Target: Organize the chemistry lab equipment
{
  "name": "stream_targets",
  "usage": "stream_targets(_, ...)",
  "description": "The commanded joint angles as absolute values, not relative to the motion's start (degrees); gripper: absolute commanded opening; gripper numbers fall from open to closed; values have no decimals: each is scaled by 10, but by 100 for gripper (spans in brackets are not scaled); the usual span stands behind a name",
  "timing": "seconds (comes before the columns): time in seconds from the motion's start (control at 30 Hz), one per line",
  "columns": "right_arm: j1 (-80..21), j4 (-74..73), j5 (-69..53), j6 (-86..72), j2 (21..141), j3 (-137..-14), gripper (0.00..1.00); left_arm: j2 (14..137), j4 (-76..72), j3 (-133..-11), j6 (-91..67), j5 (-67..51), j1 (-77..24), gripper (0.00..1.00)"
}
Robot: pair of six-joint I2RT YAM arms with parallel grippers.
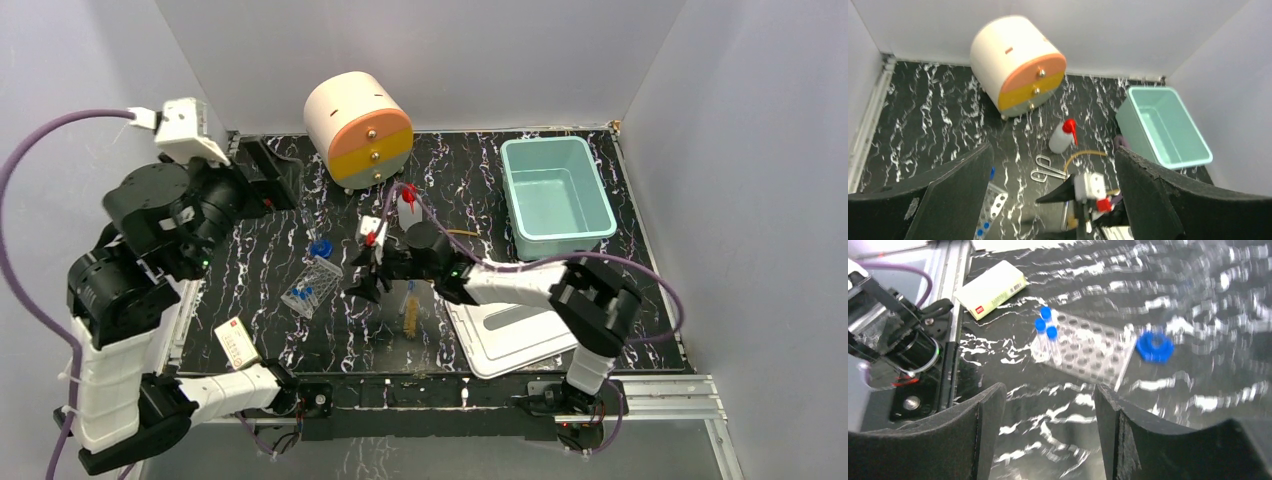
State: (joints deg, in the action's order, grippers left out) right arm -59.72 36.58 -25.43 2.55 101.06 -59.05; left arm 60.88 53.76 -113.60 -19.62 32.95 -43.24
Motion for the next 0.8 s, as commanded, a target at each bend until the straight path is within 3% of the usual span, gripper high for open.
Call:
stream_targets(0.0,-595,247,-39,-141,896,-553,70,636,603,-1093,-236,259,-433,92)
stream_targets(0.13,-595,47,86,-235,846,-576,62,627,596,-980,-266,196,-432,95)
stream_targets(0.37,-592,-106,182,-363,765,-544,60,628,545,-807,-302,134,-432,98)
stream_targets(0.47,-590,-161,200,-406,762,-546,59,634,519,-755,-306,128,-432,91)
stream_targets(0.6,-578,-226,215,-469,761,-550,58,653,457,-674,-334,58,-432,73)
stream_targets(0.77,-549,-240,188,-517,755,-534,51,691,356,-565,-369,1,-432,57)
